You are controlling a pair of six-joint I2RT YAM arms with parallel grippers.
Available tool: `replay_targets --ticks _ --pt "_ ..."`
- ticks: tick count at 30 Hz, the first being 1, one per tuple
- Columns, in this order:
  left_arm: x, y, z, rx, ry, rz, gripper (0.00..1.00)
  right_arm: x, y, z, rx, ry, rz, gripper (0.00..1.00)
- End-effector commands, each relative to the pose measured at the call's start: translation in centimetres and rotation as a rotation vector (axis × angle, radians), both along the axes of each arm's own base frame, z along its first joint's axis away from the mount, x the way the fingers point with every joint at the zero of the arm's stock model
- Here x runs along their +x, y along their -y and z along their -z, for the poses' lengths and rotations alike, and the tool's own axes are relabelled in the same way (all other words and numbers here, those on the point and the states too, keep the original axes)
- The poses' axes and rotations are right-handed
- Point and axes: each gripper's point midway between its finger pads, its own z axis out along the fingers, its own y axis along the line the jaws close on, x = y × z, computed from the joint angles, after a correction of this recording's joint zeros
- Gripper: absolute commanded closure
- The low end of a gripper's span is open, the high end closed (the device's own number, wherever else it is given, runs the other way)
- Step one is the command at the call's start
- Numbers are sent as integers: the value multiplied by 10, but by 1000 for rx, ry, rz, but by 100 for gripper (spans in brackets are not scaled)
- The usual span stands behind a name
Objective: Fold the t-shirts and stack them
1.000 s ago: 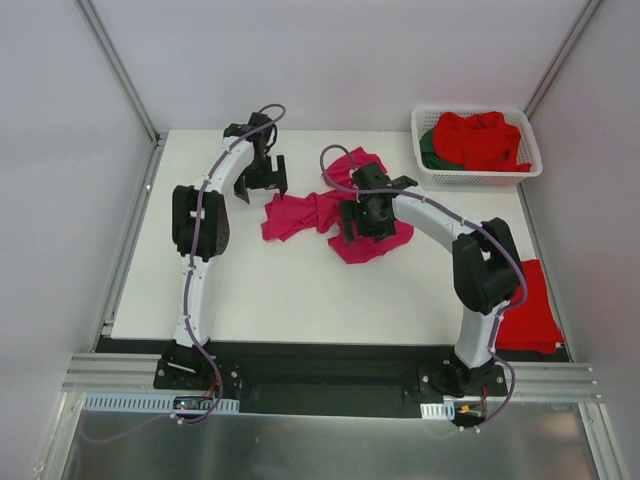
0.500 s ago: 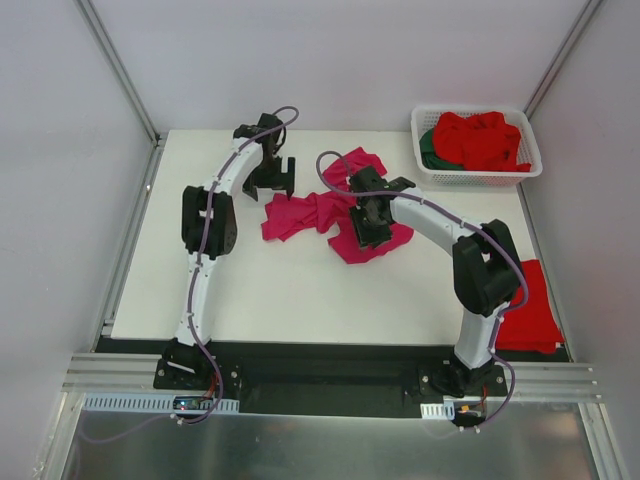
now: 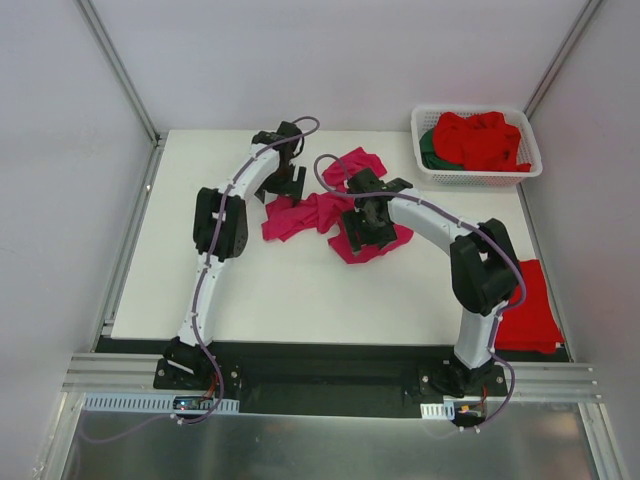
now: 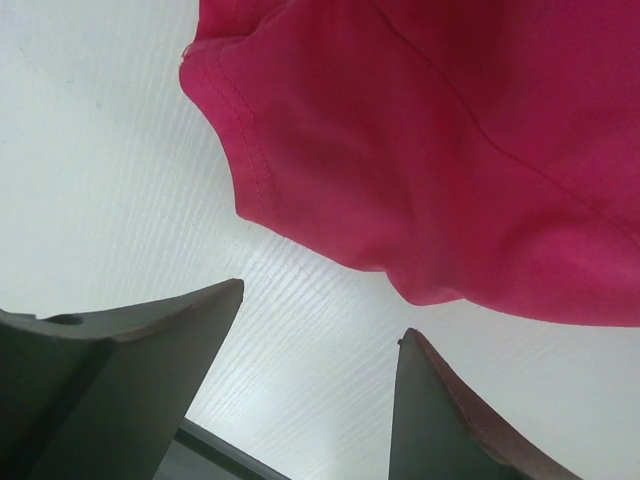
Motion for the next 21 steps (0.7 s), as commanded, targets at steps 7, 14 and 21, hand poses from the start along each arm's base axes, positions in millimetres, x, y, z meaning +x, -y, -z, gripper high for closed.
replay_targets --ticks 7,14,21 --pt "1 -9 -36 126 90 34 19 3 -7 -3 3 0 -13 30" --pt "-1 -4 -32 129 82 49 53 2 -8 0 5 -11 -16 31" --pt "-2 -2 -27 119 70 48 79 0 -7 0 4 -14 -20 32"
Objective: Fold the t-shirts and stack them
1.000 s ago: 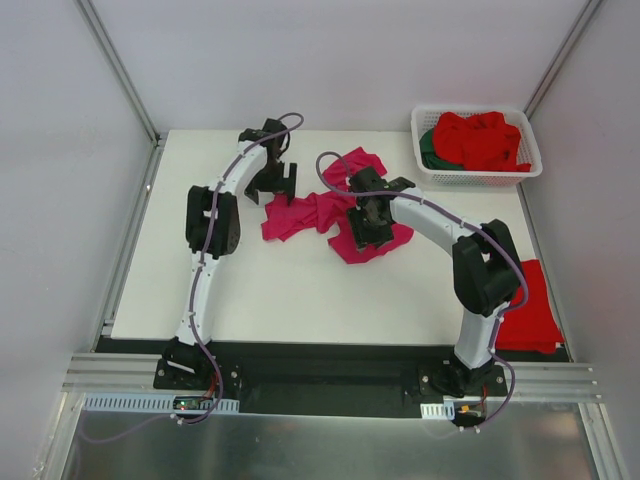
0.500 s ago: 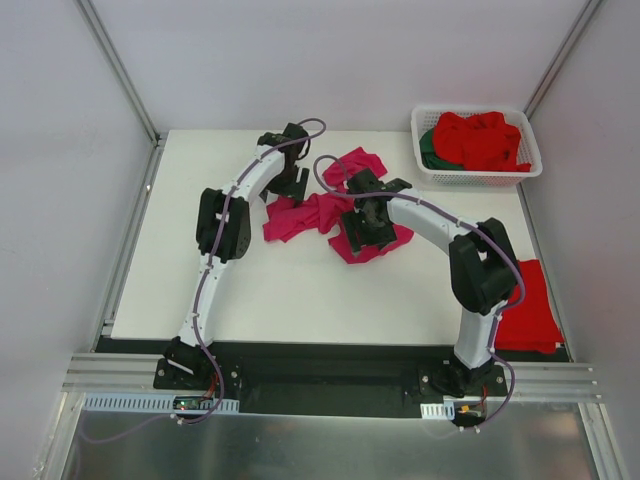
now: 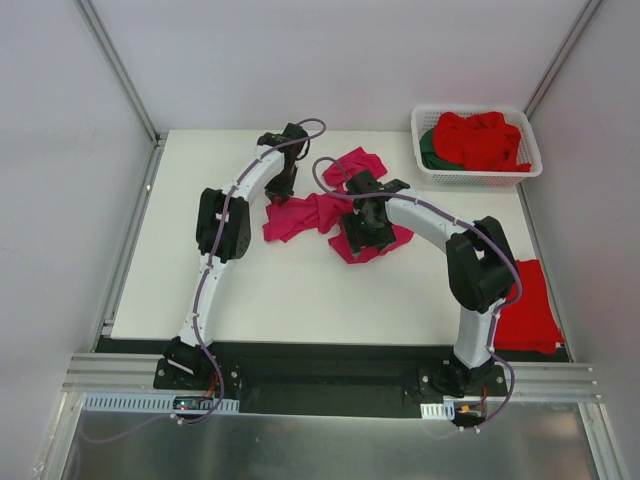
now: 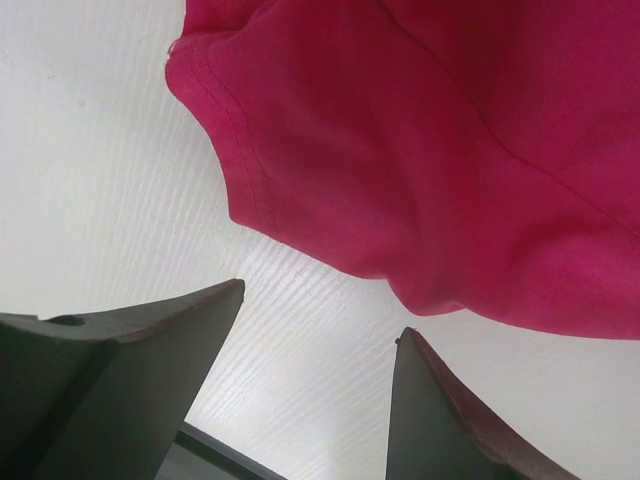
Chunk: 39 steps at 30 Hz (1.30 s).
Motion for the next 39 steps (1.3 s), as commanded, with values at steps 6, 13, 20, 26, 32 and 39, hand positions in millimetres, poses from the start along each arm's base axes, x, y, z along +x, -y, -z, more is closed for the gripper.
replay_targets --ticks 6,13,20,26,32,39 --pt "-2 1 -30 3 44 10 100 2 -7 -9 12 10 -20 32" --pt "-1 -10 -60 43 111 -14 100 0 -1 -2 -19 9 -30 25" --pt "-19 -19 -119 47 208 -27 100 -1 -2 9 -52 0 -37 21" --pt "-44 -22 -173 21 300 -39 100 2 -1 15 -75 -9 -46 47" --pt "-65 -28 -207 36 369 -41 100 7 3 16 -110 18 -31 62" --pt "-68 -29 -212 31 380 -37 100 16 11 9 -162 79 -17 94"
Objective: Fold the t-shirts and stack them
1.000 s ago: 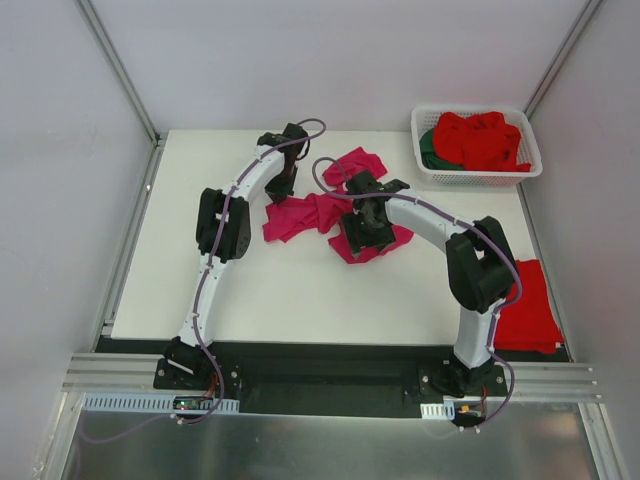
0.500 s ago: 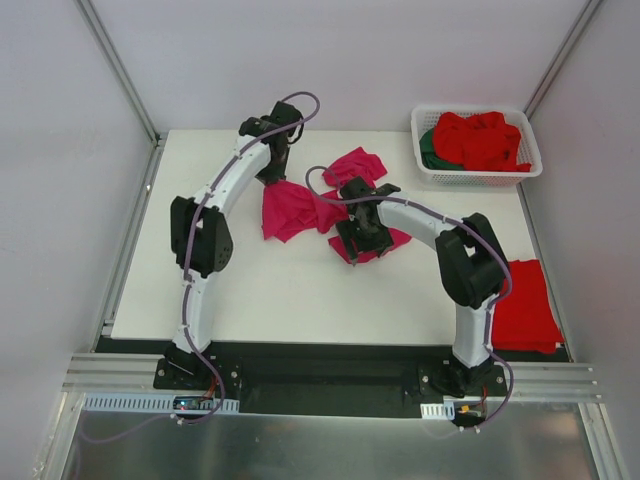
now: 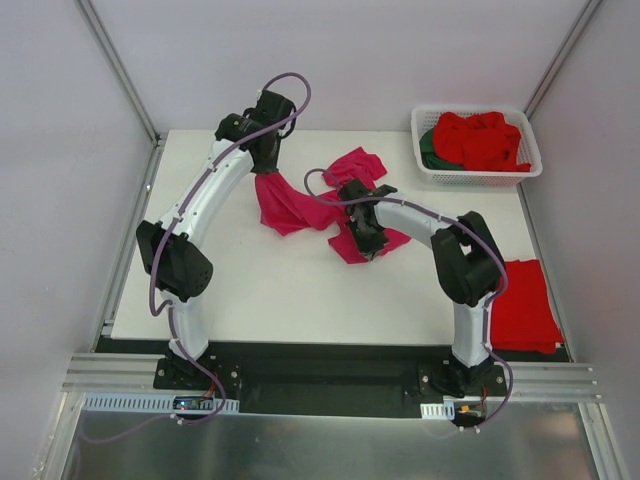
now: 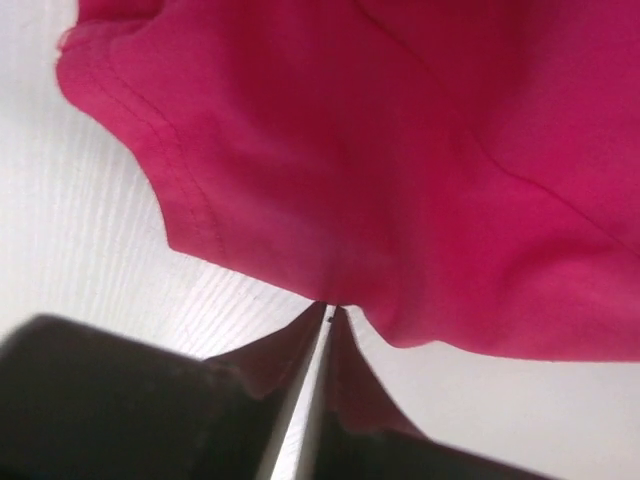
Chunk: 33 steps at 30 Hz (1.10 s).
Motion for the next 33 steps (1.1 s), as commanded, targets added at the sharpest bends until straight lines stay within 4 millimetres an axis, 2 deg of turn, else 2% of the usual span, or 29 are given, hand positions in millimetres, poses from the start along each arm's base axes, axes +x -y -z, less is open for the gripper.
replay_targets --ticks 1,5,7,8,9,11,12,16,19,26,33 --pt "-8 -8 -4 25 -3 -17 100 15 3 -21 -29 90 12 98" --pt "-8 -8 -3 32 -6 -15 100 18 8 -28 -39 134 28 99" --pt "-7 -7 -1 28 -8 -13 100 17 6 -30 -33 126 23 94" --pt "-7 -6 1 29 -15 -11 100 16 6 -32 -27 125 25 87" --pt "-6 -6 3 30 -19 -10 100 15 4 -33 -18 125 27 74" --pt "-6 -5 5 30 -25 -7 100 15 0 -36 -14 148 18 59" --pt "-6 -5 6 28 -27 -7 100 15 0 -39 -17 165 12 45" --pt "-6 -5 8 34 -33 -7 100 15 2 -42 -85 220 -20 27" --pt "-6 -4 10 32 -38 -5 100 15 -1 -33 -81 209 -27 26" --pt "-6 -7 13 48 -44 -10 100 5 -30 -10 45 126 -62 27" --pt "-5 -7 14 52 -45 -10 100 3 -53 -13 139 129 -99 27"
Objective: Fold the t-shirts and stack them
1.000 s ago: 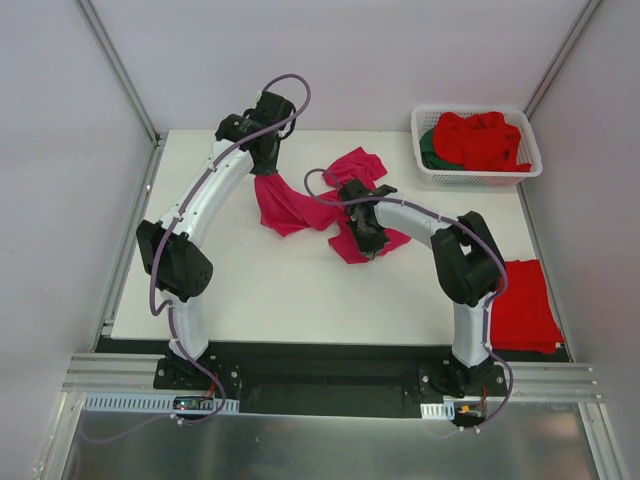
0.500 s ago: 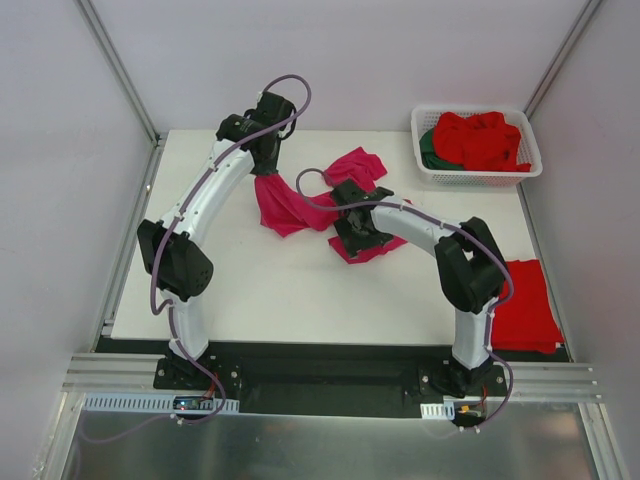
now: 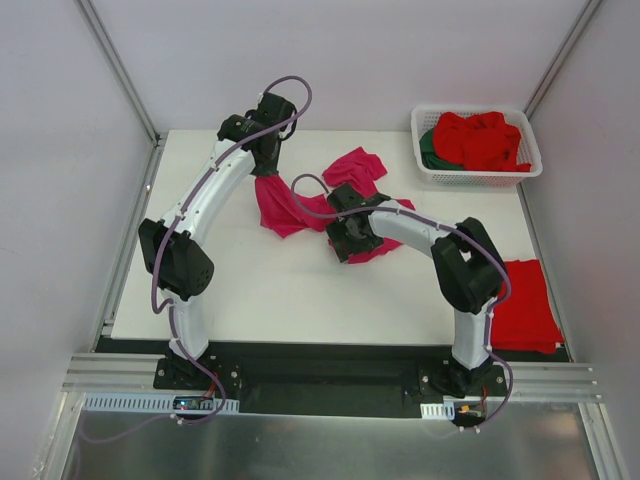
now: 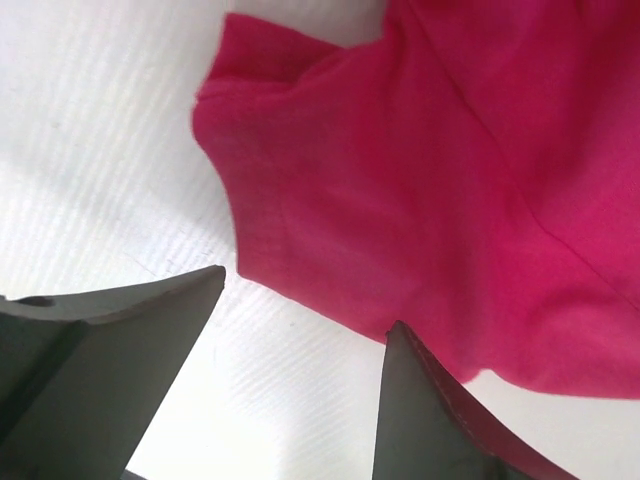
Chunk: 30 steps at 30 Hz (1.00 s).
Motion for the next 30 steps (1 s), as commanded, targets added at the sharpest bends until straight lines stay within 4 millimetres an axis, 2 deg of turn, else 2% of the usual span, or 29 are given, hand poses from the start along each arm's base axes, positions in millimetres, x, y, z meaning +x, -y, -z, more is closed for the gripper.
replay_targets --ticks 1,7,13,17,19,21,24,28,30 --pt "-2 -5 3 33 -12 -8 100 0 -25 -5 90 8 -44 27" --pt "-2 -4 4 30 -17 -4 100 0 -34 8 95 -4 -79 27" --pt "-2 -5 4 34 -16 -4 100 2 -26 25 7 -4 -88 32" --pt "-1 -4 4 31 -16 -4 100 2 -20 25 -49 16 -93 50" --pt "-1 -3 4 30 -16 -1 100 2 -20 21 -51 27 -95 65" --pt "0 -2 6 30 -21 -2 100 2 -18 21 -61 28 -96 74" --pt "0 -2 6 30 -21 0 100 3 -14 17 -78 38 -92 97" --pt "1 -6 7 51 -18 -9 100 3 -7 3 -107 65 -78 99" --pt "1 -8 5 59 -12 -14 100 3 -3 -16 -110 91 -69 99"
